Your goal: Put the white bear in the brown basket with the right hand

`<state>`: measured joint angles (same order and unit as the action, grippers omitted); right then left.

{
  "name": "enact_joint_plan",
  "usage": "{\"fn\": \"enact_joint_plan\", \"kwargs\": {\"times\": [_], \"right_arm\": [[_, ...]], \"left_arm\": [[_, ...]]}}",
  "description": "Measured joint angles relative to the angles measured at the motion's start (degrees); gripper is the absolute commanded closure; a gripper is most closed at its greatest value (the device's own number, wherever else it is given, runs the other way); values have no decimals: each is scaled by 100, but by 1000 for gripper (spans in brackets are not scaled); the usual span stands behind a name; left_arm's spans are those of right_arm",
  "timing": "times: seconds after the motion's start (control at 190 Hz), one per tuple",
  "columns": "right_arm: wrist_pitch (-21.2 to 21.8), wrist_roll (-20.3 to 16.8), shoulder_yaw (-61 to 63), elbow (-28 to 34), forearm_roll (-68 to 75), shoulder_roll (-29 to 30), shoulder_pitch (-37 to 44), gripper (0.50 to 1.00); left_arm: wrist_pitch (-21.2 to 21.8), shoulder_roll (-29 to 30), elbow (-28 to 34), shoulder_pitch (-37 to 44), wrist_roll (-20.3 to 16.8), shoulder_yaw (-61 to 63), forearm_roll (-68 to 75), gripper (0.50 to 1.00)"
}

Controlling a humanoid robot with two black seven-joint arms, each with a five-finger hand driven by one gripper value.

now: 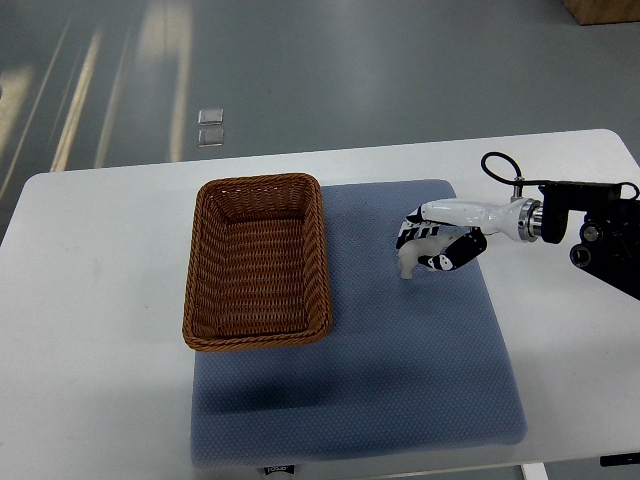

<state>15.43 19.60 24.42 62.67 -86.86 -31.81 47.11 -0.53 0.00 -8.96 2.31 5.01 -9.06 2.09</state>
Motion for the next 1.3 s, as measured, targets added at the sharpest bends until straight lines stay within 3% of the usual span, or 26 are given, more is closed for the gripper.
{"fn": "enact_joint_plan", "kwargs": {"times": [0.327,0.602,0.607,0.612,0.617,0.623,0.628,0.633,0.639,0.644,0.649,0.654,0.66,0.792,0.982,1.298], "right_arm": [[-300,633,39,36,77,631,609,1000],[-473,647,29,-99,79,1568,760,1000],[-474,645,28,-109,79,1588,769,941],[-476,642,28,-120,79,1608,778,940],[-478,640,27,-131,79,1629,787,857],[-479,637,27,-143,79,1650,796,857],[-481,634,26,-155,80,1671,805,767],[-483,632,26,-168,80,1693,813,767],[-485,629,25,-182,80,1716,822,663],[-487,626,24,-196,80,1739,830,662],[-490,623,24,-212,80,1764,838,575],[-496,617,22,-240,81,1815,852,574],[-500,614,21,-257,83,1841,859,532],[-652,583,20,-654,198,2381,909,538],[-1003,582,476,-946,936,2301,650,540],[-549,515,966,-980,3168,1941,141,540]], "left_arm": [[0,0,0,2,0,0,0,500],[0,0,0,0,0,0,0,500],[0,0,0,0,0,-1,0,500],[0,0,0,0,0,0,0,500],[0,0,0,0,0,0,0,500],[0,0,0,0,0,0,0,500],[0,0,0,1,0,0,0,500],[0,0,0,1,0,0,0,500],[0,0,0,1,0,0,0,500],[0,0,0,1,0,0,0,500],[0,0,0,1,0,0,0,500],[0,0,0,1,0,0,0,500],[0,0,0,2,0,0,0,500],[0,0,0,2,0,0,0,500],[0,0,0,-1,0,0,0,500],[0,0,0,2,0,1,0,500]]}}
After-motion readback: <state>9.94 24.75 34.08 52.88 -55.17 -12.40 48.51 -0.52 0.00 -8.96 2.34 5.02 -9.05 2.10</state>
